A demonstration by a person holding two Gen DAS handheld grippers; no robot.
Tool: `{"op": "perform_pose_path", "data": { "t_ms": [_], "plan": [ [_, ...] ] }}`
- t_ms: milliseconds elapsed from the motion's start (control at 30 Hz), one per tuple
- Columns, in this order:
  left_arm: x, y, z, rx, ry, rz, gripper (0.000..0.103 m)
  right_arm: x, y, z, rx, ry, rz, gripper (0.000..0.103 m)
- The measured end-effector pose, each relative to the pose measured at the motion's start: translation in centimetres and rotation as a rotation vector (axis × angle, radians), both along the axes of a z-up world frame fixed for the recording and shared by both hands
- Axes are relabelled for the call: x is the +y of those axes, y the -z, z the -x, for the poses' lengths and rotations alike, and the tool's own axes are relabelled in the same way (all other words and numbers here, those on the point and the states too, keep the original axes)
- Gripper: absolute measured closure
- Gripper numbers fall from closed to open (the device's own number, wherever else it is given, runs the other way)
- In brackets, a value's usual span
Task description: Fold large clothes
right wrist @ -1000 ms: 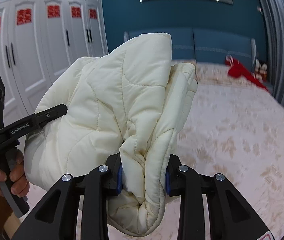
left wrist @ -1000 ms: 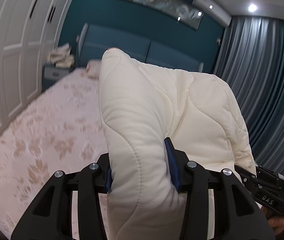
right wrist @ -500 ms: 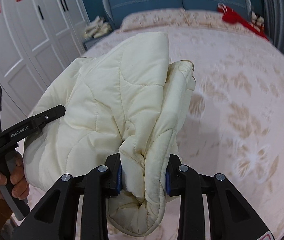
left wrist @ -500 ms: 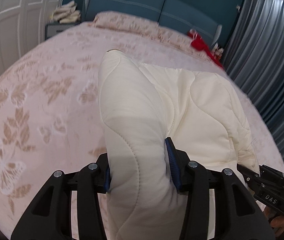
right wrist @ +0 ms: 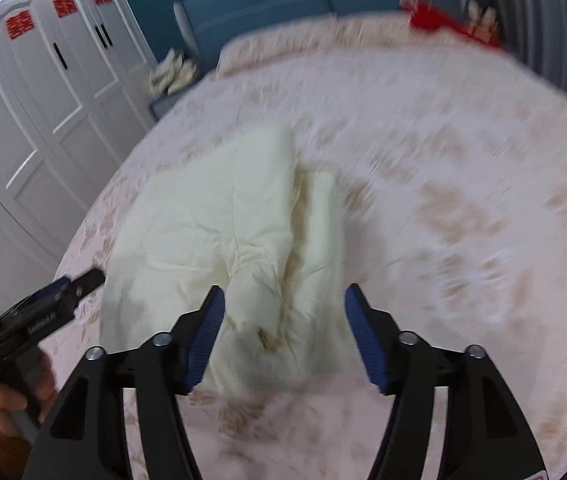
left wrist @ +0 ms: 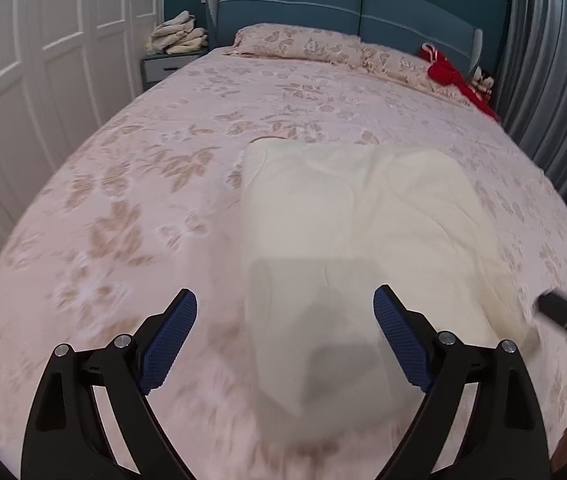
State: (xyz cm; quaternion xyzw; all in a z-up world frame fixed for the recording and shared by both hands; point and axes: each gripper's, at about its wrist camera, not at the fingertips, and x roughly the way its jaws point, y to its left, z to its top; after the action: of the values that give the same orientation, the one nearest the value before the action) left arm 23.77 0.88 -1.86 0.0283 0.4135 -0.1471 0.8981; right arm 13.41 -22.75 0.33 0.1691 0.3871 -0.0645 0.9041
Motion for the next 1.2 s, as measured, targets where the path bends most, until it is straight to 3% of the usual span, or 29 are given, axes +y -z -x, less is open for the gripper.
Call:
{"op": "perform_pose_path", "data": {
  "t_ms": [133,233,333,433,500,533,667,800,1000,1200],
  "plan": [
    [0.1,0.0,2.8,0.081,-0.060,-0.035,0.016,2.1,-1.6,1.7,0.013,-0.088,0.021,0.040],
    [-0.3,1.1,4.5,0.103,-0.079,-0.047,0.016,3.9,-0.4,1.1,0.064,-0.135,0.100,0.043],
    [-0.2,2.5,5.3,0.135,-0.070,-0.077,0.017,3.3,1.6,-0.1,0.130,-0.130,0.052,0.050],
    [0.1,4.2,5.6,0.145,-0.075,-0.152,0.017,2.1,2.9,-0.8,0.155,-0.095,-0.005,0.062],
    [0.4,5.5,4.8,0.155,-0.095,-0.198,0.020,1.1,3.7,-1.5,0.168,-0.079,-0.063,0.085],
    [0.5,5.9,4.4,0.162,-0.102,-0.211,0.022,0.9,3.7,-1.5,0.165,-0.073,-0.078,0.090],
    [0.9,7.3,2.3,0.183,-0.105,-0.237,0.024,0.5,2.6,-1.1,0.142,-0.041,-0.048,0.092],
    [0.2,7.1,1.5,0.175,-0.089,-0.232,0.024,0.9,5.7,-1.5,0.242,-0.013,0.055,0.093],
    [-1.6,8.6,0.5,0.186,-0.076,-0.294,0.024,0.8,10.9,-2.4,0.335,-0.003,0.051,0.092],
    [-1.5,7.3,1.5,0.188,-0.087,-0.275,0.028,1.8,10.7,-3.4,0.348,-0.046,0.138,0.090]
  ]
}}
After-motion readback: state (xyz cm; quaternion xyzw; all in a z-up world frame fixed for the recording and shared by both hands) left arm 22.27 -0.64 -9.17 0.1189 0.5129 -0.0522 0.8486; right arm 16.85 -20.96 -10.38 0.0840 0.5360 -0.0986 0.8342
